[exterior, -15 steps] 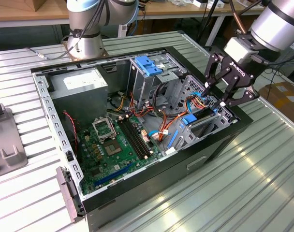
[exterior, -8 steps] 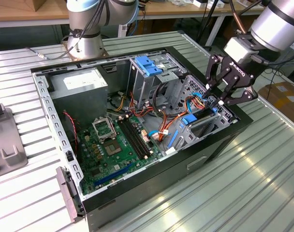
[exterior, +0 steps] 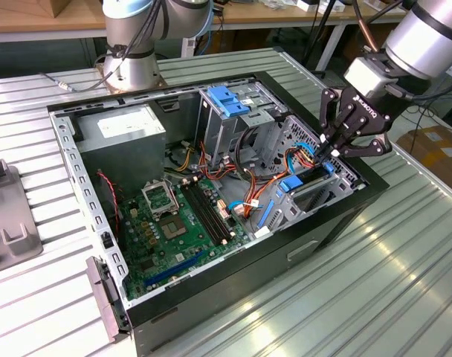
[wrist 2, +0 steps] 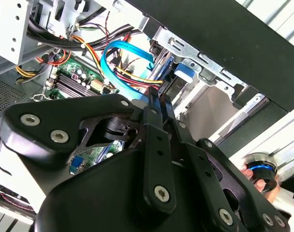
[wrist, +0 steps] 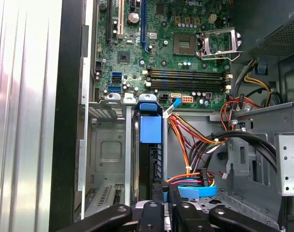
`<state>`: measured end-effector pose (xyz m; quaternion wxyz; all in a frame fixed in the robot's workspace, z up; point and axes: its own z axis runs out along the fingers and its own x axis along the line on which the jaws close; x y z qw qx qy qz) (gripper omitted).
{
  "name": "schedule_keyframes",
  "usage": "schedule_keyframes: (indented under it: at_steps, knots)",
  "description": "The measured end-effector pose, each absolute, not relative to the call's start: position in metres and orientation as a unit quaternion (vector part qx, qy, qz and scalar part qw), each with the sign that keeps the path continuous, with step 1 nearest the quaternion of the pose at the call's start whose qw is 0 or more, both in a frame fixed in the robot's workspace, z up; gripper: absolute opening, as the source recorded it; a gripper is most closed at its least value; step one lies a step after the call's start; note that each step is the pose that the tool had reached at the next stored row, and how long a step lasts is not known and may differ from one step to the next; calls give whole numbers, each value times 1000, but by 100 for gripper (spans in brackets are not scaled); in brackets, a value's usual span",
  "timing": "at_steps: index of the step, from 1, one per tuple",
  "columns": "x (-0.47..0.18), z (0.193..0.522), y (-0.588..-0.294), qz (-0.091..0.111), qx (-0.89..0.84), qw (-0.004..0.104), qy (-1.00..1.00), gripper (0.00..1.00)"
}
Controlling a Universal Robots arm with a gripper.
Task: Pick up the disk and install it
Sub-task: 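Insert the second disk wire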
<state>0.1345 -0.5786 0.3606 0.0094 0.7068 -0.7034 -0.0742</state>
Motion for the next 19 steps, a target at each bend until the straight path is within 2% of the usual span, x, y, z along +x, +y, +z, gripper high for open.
schedule_keyframes:
  at_steps: [19]
  knots:
    - [114, 350, -578, -78, 707, 6, -703, 16]
